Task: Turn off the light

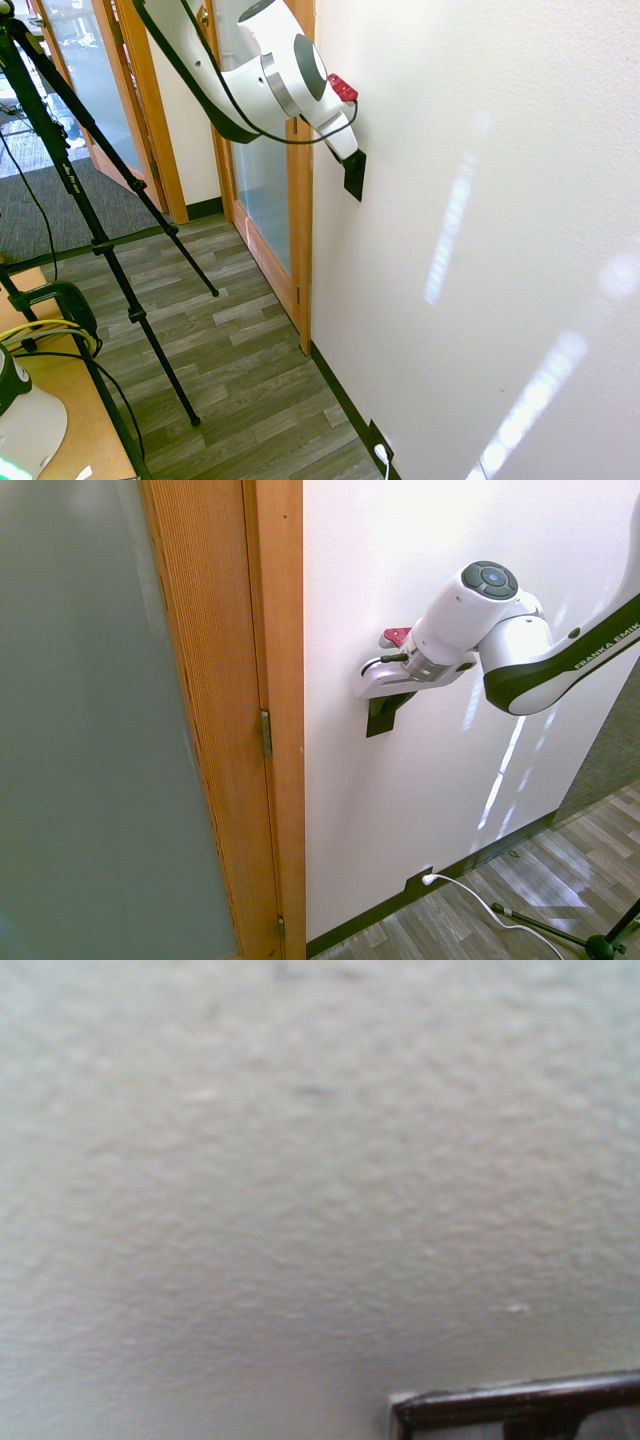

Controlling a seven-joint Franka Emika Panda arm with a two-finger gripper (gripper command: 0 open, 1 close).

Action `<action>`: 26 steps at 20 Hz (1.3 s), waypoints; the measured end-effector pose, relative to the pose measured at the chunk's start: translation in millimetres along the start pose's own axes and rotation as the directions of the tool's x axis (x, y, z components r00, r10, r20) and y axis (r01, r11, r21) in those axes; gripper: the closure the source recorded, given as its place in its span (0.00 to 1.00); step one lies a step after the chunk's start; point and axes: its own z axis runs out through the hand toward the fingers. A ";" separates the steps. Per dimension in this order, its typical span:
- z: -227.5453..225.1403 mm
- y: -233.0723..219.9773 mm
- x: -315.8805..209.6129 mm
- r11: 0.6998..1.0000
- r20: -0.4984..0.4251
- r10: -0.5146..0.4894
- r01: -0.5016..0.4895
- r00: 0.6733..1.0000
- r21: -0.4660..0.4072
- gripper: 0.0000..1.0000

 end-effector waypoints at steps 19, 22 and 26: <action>31.7 15.7 -2.6 1.000 0.020 0.000 0.001 1.000 -0.024 0.00; 30.9 19.2 0.1 1.000 0.038 0.009 -0.009 0.999 -0.001 0.00; 30.4 21.4 1.0 1.000 0.047 0.008 -0.009 0.999 0.010 0.00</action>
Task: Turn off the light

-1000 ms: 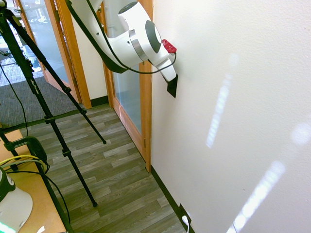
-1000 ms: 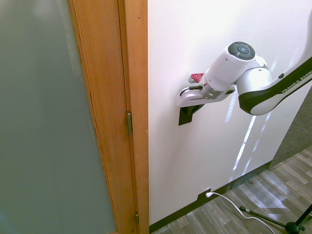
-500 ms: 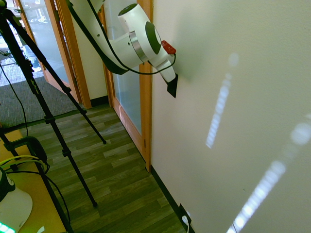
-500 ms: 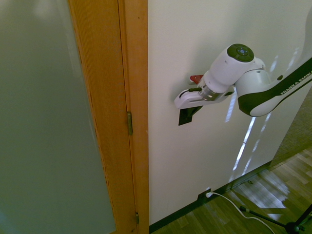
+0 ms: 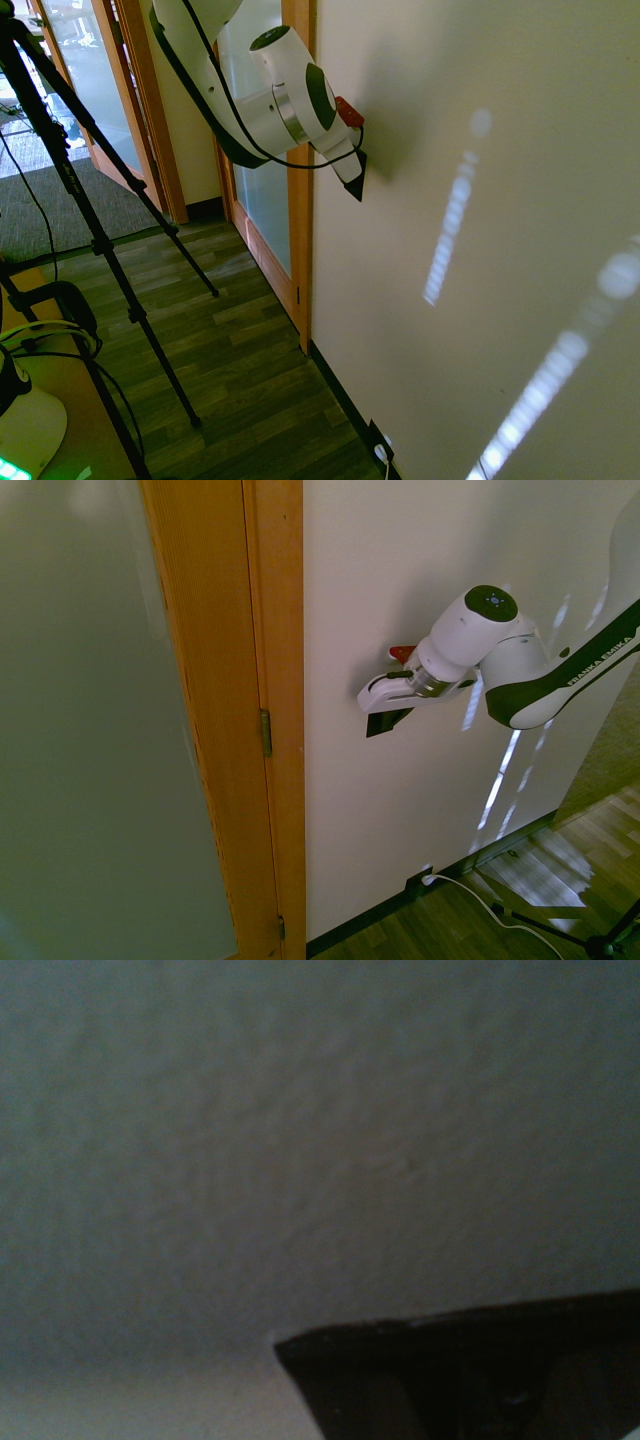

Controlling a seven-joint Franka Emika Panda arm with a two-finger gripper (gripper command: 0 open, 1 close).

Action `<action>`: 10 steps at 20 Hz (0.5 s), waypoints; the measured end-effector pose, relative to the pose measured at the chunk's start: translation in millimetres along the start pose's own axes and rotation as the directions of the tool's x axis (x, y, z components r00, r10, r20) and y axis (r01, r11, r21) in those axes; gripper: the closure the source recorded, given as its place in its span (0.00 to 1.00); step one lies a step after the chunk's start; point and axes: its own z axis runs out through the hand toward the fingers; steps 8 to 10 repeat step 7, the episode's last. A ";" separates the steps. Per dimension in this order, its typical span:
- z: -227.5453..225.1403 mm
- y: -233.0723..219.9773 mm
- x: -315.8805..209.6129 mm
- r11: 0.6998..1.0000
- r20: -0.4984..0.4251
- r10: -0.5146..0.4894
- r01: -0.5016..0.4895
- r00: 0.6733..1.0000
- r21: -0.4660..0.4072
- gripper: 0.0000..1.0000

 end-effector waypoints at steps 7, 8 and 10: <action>0.8 28.9 -23.0 0.997 0.048 -0.083 0.083 0.995 0.004 0.00; 0.8 28.9 -23.0 0.997 0.048 -0.083 0.083 0.995 0.004 0.00; 0.8 28.9 -23.0 0.997 0.048 -0.083 0.083 0.995 0.004 0.00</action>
